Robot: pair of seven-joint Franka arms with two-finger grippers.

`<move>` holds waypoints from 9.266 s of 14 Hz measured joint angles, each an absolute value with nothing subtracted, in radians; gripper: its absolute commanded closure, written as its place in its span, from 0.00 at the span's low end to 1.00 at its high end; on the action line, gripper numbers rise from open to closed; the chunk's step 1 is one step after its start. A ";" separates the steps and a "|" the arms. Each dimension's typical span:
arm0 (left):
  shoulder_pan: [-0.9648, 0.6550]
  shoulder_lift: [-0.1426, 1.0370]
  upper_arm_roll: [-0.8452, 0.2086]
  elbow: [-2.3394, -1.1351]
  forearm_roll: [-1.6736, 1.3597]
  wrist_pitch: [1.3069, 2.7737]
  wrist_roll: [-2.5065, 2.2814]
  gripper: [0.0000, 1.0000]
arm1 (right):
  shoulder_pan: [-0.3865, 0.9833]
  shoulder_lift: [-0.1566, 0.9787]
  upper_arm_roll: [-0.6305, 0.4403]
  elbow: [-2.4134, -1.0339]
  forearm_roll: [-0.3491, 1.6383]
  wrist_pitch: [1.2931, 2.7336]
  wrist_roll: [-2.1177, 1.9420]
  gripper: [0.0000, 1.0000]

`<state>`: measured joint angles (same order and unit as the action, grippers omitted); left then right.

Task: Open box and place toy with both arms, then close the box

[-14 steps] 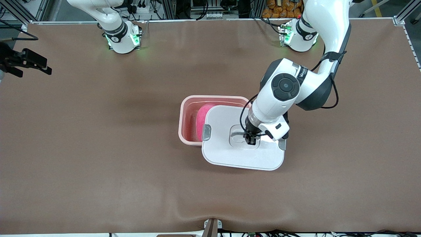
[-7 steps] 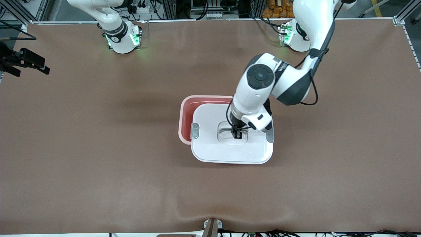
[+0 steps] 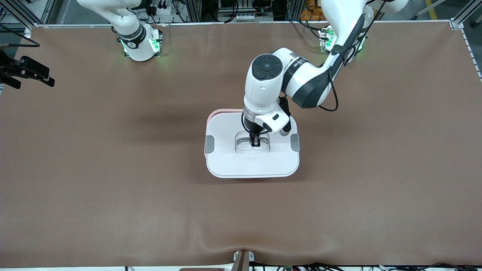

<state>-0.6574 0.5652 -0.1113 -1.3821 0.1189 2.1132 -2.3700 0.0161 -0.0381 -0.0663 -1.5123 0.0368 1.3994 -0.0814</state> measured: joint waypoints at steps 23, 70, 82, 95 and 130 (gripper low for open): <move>-0.729 0.542 -0.108 -1.535 0.178 2.204 -2.392 1.00 | 0.010 -0.038 -0.072 -1.513 0.036 1.387 -0.081 0.00; -0.672 0.455 -0.095 -1.500 0.178 2.144 -2.338 0.00 | 0.010 -0.041 -0.072 -1.507 0.031 1.361 -0.081 0.00; -0.305 0.340 -0.095 -1.467 0.039 1.945 -1.523 0.00 | 0.009 -0.041 -0.072 -1.506 0.031 1.361 -0.081 0.00; -0.060 0.262 -0.110 -1.458 0.038 1.799 -0.740 0.00 | 0.009 -0.041 -0.073 -1.505 0.030 1.361 -0.081 0.00; -0.015 0.014 -0.030 -1.468 0.038 1.466 0.020 0.00 | 0.009 -0.041 -0.072 -1.504 0.030 1.386 -0.081 0.00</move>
<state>-0.0145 0.0140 -0.0300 -1.4683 0.0381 1.4660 0.0201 0.0092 -0.0413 -0.0718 -1.5042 0.0296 1.3863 -0.0809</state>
